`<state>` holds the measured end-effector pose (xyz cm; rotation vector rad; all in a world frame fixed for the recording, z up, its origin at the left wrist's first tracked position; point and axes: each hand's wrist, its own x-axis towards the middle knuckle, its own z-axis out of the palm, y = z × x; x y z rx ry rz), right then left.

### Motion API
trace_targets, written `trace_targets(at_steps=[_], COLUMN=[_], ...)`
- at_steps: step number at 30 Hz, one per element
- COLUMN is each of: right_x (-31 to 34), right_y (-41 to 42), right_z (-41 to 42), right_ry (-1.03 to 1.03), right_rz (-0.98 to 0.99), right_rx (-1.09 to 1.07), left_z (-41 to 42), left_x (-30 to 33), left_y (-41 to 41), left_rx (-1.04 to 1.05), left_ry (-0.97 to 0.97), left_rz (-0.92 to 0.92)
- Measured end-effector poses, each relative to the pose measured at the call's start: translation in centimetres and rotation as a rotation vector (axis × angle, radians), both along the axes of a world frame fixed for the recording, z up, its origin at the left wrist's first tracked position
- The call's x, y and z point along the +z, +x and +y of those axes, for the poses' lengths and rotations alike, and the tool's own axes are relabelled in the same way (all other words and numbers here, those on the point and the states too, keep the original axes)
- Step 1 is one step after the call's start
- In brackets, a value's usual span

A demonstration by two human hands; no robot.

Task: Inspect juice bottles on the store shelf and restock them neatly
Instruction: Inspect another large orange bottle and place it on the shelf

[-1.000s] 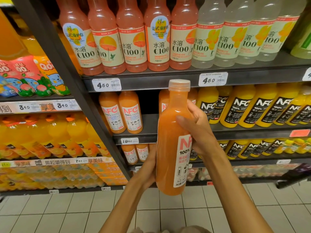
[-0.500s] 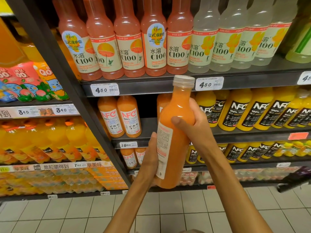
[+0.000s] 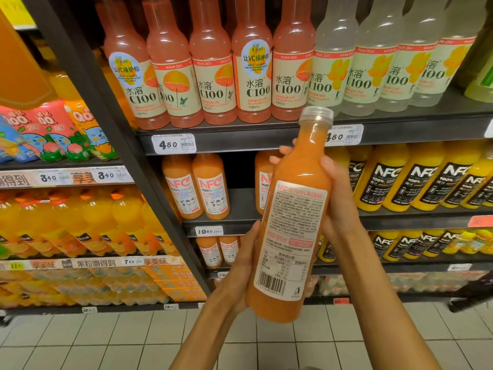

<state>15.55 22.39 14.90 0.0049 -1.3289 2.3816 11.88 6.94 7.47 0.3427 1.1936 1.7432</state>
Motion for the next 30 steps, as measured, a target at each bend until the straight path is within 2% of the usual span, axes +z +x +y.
trace_targets(at_steps=[3, 8, 10, 15, 17, 20, 23, 25, 27, 30], right_x=[-0.2, -0.2, 0.1, 0.0, -0.4, -1.1, -1.8, -2.2, -2.6, -3.4], right_y=[0.2, 0.3, 0.2, 0.5, 0.3, -0.2, -0.6, -0.6, -0.8, -1.6], right_z=[0.1, -0.9, -0.8, 0.2, 0.2, -0.3, -0.6, -0.7, -0.5, -0.7], right_ry=[0.173, 0.373, 0.387, 0.203, 0.076, -0.055, -0.109, -0.010, 0.185, 0.446], right_rz=[-0.207, -0.253, -0.246, -0.162, -0.091, 0.033, -0.039, -0.198, -0.305, -0.399], right_rx=[-0.198, -0.314, -0.283, -0.058, 0.057, 0.223, 0.232, 0.099, -0.040, -0.072], left_z=[-0.3, -0.1, 0.1, -0.5, -0.8, -1.1, -1.1, -1.0, -0.8, -0.9], left_x=[-0.2, 0.2, 0.0, -0.3, -0.2, -0.4, -0.6, -0.8, -1.3, -2.5], left_y=[0.0, 0.4, 0.7, -0.3, -0.5, -0.6, 0.0, 0.5, 0.5, 0.0], left_rx=[0.064, 0.065, 0.023, -0.105, -0.168, -0.138, -0.121, -0.039, 0.053, 0.121], left_ry=[-0.050, -0.056, -0.037, -0.009, 0.017, 0.029, -0.001, -0.056, -0.115, -0.214], left_rz=[0.111, 0.252, 0.232, 0.196, 0.104, -0.046, 0.102, 0.171, 0.224, 0.269])
